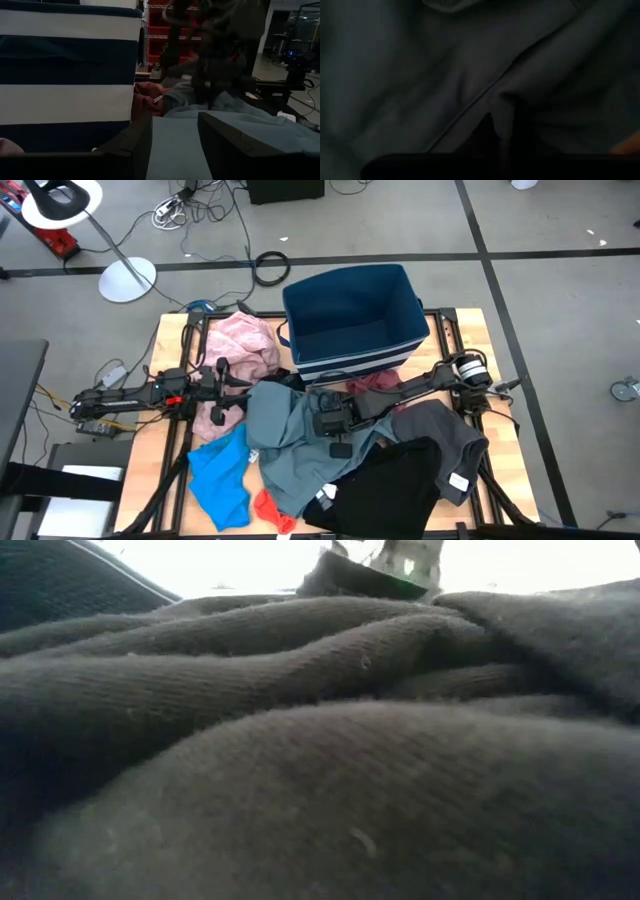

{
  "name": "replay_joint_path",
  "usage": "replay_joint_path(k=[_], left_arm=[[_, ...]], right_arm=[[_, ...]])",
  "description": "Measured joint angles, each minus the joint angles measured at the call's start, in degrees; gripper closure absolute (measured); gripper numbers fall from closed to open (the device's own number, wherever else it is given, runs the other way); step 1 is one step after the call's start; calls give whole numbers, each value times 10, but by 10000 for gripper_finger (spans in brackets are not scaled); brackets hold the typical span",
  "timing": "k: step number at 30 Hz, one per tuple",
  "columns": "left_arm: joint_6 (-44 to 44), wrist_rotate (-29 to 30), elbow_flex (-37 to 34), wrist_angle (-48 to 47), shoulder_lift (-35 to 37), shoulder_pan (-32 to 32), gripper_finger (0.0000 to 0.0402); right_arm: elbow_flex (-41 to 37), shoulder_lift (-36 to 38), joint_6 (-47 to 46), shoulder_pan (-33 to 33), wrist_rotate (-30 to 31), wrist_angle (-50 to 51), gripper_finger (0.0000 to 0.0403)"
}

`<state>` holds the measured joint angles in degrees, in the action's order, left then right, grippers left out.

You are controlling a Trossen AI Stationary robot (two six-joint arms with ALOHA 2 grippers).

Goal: Sort clothes
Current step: Put the blue long pants in the blue laundry bin organizer

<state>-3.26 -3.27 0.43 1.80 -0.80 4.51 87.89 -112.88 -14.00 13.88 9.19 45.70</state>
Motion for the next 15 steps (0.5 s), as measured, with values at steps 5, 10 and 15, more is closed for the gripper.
replay_joint_path(k=[5,10,15], left_arm=[[0,0,0,1,0,0,239],[0,0,0,1,0,0,239],[0,0,0,4,0,0,239]], right_arm=[[50,33,-6,1,3,51,394],[106,81,-7,9,55,102,397],[144,130,-8,12,88,125,397]])
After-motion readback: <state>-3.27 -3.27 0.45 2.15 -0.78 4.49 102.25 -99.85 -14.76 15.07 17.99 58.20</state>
